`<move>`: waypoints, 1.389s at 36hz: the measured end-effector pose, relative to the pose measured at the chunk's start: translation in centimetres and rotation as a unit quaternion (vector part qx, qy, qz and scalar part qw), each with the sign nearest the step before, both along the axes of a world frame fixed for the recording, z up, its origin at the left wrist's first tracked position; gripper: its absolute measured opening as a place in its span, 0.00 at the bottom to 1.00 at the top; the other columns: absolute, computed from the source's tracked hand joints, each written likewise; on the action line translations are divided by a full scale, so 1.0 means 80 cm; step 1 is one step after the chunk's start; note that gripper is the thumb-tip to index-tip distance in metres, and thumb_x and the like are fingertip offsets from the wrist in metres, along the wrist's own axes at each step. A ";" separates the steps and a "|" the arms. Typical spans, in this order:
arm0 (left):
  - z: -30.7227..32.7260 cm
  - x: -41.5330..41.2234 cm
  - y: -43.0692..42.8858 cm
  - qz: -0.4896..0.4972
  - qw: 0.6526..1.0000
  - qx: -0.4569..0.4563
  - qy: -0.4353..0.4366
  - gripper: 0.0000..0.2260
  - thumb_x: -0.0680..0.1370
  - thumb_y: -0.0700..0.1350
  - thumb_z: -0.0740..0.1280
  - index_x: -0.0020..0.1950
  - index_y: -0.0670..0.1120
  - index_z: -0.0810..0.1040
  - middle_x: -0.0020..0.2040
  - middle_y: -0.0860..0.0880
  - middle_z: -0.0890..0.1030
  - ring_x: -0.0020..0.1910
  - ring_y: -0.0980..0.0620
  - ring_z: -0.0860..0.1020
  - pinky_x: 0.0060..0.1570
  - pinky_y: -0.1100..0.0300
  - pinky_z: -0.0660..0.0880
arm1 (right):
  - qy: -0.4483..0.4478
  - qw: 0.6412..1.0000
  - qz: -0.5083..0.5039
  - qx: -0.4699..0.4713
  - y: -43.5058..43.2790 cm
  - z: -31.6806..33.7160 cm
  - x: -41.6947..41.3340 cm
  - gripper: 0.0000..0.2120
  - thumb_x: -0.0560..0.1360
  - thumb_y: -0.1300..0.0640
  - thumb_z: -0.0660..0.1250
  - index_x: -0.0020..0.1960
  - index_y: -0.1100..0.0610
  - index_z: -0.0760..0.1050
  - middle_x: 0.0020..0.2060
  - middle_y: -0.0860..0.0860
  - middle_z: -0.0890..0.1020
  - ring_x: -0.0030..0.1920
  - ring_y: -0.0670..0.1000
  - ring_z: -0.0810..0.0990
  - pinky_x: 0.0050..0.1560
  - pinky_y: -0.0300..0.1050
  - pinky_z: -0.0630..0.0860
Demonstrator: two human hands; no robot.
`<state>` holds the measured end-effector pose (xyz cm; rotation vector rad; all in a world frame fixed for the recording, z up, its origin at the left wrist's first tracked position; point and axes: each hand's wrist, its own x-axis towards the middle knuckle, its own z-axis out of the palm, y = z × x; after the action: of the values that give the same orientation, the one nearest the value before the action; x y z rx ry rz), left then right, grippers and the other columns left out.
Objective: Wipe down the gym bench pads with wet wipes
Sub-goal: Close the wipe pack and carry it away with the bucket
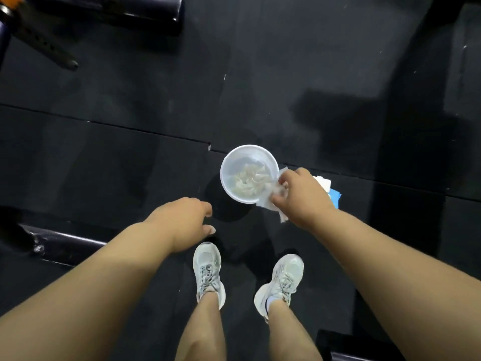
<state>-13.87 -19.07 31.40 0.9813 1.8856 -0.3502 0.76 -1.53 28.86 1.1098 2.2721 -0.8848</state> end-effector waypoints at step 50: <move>-0.451 0.176 0.269 -0.250 0.958 0.137 -0.016 0.18 0.78 0.54 0.62 0.65 0.47 0.70 0.61 0.49 0.71 0.59 0.47 0.71 0.55 0.51 0.73 | -0.010 0.978 -0.210 0.003 0.191 -0.441 0.224 0.33 0.78 0.50 0.63 0.77 0.53 0.51 0.74 0.51 0.61 0.72 0.54 0.62 0.66 0.52 0.68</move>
<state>0.22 2.46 -4.72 1.6486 1.6652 -0.3665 18.66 13.74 -6.43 1.6286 2.0558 -1.0147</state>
